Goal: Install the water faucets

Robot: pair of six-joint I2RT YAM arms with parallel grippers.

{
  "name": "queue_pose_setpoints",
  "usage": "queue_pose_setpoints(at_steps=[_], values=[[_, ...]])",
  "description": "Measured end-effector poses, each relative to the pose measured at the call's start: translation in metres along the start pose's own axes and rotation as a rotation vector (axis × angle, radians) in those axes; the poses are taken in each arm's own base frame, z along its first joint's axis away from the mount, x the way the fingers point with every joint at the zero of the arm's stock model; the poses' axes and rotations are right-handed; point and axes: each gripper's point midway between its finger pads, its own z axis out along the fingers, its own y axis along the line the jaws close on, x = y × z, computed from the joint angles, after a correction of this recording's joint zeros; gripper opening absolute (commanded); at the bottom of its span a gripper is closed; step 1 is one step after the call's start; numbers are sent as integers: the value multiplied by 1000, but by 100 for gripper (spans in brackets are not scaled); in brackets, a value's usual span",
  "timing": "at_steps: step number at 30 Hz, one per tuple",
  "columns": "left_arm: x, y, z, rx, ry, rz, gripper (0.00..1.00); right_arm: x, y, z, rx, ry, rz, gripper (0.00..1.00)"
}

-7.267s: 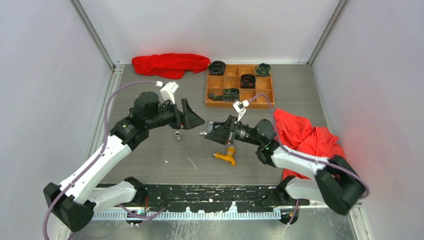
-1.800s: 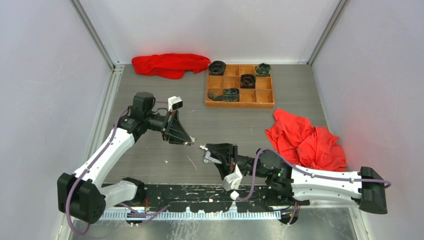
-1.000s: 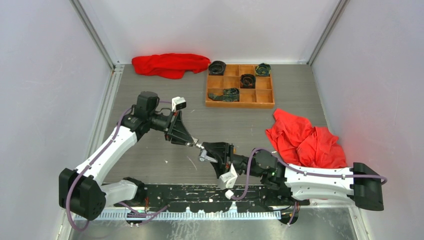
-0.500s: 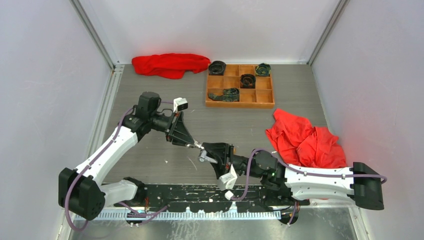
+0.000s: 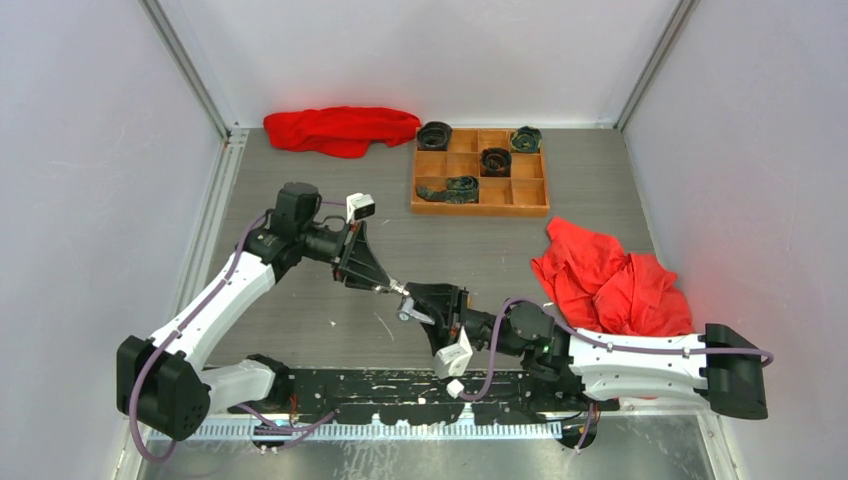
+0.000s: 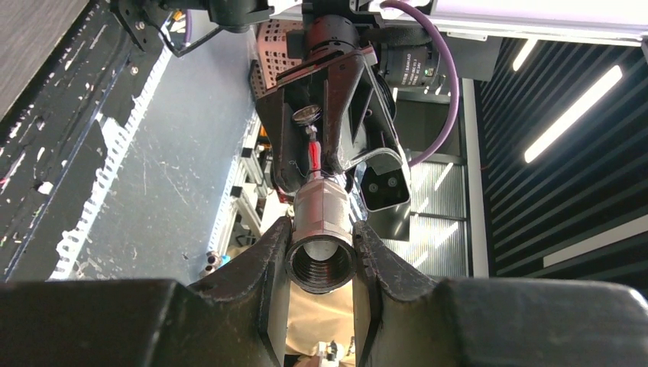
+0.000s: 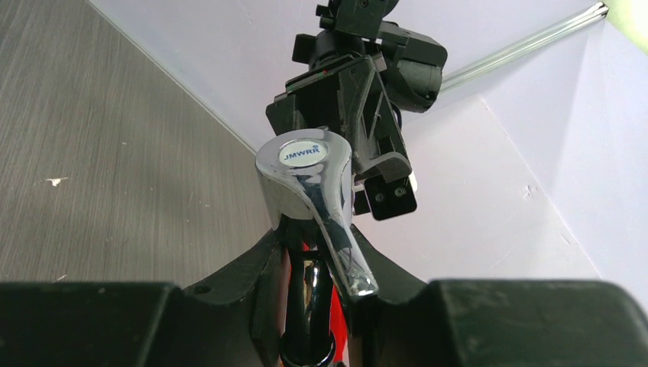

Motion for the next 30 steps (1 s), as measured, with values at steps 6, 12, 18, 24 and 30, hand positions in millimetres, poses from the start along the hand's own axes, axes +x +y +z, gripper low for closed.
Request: queue_pose_setpoints(at_steps=[6, 12, 18, 24, 30], values=[[-5, 4, 1, -22, -28, 0, 0, 5, 3, 0, 0, 29, 5, 0], [-11, 7, 1, -43, -61, -3, 0, 11, 5, 2, -1, 52, 9, 0], [-17, 8, 1, -58, -91, 11, 0, 15, 5, 3, 19, 79, 11, 0], [-28, 9, 0, -72, -137, 17, 0, 21, 5, 7, 58, 125, 16, 0], [-34, 9, 0, -80, -166, 21, 0, 25, 3, 9, 92, 143, 42, 0]])
